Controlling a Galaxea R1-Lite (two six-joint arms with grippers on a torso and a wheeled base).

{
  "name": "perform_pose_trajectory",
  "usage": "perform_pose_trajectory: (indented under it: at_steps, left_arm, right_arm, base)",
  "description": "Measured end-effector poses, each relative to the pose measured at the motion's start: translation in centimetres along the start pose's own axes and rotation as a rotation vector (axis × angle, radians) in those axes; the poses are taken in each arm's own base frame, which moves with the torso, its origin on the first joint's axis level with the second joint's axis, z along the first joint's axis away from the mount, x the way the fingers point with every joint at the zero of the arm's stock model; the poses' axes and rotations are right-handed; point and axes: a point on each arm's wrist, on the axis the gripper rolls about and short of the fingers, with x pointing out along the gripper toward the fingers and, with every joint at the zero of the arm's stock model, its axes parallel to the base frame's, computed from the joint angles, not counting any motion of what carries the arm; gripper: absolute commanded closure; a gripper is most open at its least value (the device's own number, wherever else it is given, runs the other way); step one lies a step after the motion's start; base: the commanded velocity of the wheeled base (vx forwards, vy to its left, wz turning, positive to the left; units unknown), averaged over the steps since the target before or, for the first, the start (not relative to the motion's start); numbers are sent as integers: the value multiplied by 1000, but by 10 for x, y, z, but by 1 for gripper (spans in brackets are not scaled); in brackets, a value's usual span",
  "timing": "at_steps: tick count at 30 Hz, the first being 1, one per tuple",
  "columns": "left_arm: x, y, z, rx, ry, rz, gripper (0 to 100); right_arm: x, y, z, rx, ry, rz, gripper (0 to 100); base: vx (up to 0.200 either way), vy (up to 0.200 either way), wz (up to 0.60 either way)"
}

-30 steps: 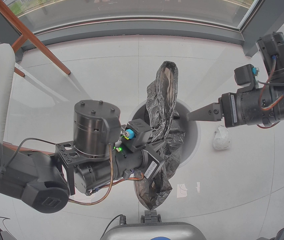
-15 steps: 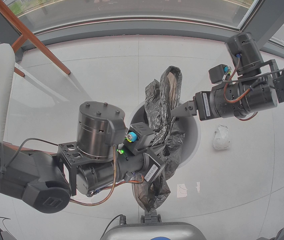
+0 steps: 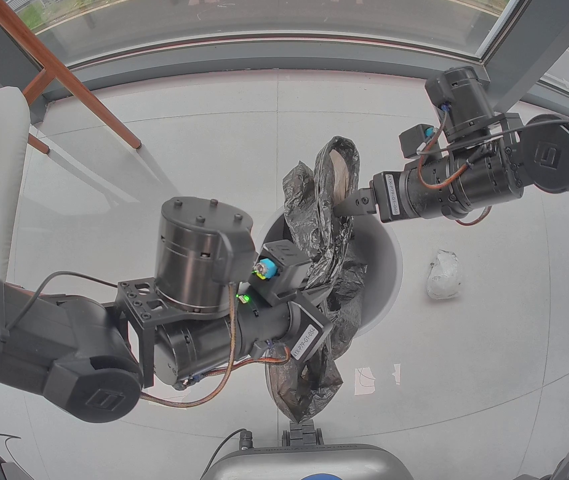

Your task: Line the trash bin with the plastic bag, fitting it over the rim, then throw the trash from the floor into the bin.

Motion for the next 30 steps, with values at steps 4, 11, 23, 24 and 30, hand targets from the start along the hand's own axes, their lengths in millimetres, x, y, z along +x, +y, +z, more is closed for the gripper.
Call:
perform_pose_trajectory:
  at_steps: [4,11,23,24,30]
  left_arm:
    - [0,0,1,0,4,-1,100]
    - [1,2,4,0,7,40,100]
    - [12,4,14,-4,-17,81,100]
    - [12,4,14,-4,-16,81,100]
    - [12,4,13,-3,-13,82,100]
  right_arm:
    - [0,2,8,-1,8,1,0]
    - [-6,19,7,-25,68,25,0]
    - [-1,42,-1,-62,89,44,0]
    - [0,42,-1,-62,91,42,0]
    - [4,34,0,-50,88,12,0]
  base:
    - [0,0,0]
    - [0,0,0]
    - [0,0,0]
    - [0,0,0]
    - [0,0,0]
